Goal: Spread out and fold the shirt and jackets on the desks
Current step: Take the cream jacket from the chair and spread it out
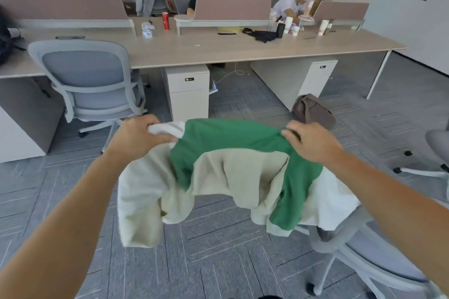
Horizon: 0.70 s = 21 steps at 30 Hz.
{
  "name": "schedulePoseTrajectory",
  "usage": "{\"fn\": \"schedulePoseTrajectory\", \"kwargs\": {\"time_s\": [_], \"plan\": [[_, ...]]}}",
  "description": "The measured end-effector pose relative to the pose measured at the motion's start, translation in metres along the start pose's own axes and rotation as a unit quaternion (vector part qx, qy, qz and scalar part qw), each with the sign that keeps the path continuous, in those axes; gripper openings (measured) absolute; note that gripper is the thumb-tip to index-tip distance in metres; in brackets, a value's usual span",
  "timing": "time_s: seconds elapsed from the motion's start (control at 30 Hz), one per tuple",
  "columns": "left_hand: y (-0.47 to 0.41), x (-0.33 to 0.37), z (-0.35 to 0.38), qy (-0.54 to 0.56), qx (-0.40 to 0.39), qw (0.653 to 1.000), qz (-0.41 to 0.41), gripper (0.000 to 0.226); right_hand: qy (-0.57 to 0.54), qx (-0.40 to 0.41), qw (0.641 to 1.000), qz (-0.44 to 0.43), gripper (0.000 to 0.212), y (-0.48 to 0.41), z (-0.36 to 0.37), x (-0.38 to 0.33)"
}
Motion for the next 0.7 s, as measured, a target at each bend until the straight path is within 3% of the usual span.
{"fn": "schedulePoseTrajectory", "kwargs": {"time_s": [0.1, 0.17, 0.27, 0.4, 0.5, 0.6, 0.7], "plan": [[-0.022, -0.014, 0.018, -0.089, -0.020, 0.996, -0.001, 0.043, 0.142, -0.187, 0.971, -0.047, 0.050, 0.015, 0.044, 0.012], [-0.038, -0.013, 0.024, -0.129, 0.006, 0.991, 0.019, 0.054, 0.172, -0.228, 0.955, -0.079, 0.058, 0.016, 0.067, 0.019], [-0.068, 0.002, 0.041, -0.145, 0.021, 0.988, 0.044, 0.062, 0.183, -0.249, 0.950, -0.056, 0.040, -0.010, 0.098, 0.052], [-0.130, 0.016, 0.063, -0.145, 0.019, 0.989, 0.020, 0.058, -0.020, -0.131, 0.990, 0.051, 0.026, -0.079, 0.116, 0.116], [-0.186, 0.021, 0.071, -0.137, 0.031, 0.990, 0.003, 0.052, -0.164, -0.021, 0.983, 0.080, 0.029, -0.140, 0.104, 0.147], [-0.247, 0.033, 0.074, -0.170, 0.025, 0.985, -0.015, 0.051, -0.184, 0.019, 0.977, 0.108, 0.023, -0.201, 0.094, 0.187], [-0.302, 0.050, 0.078, -0.183, 0.041, 0.982, -0.017, 0.055, -0.162, 0.034, 0.983, 0.078, 0.018, -0.265, 0.089, 0.223]]}}
Point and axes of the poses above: each hand's wrist, its own y-axis away from the middle knuckle, its own z-axis out of the palm, x = y × z, the point moved 9 cm from there along -y, towards the middle knuckle, and after that the axes turned 5 degrees about -z, right-handed, at the moved point
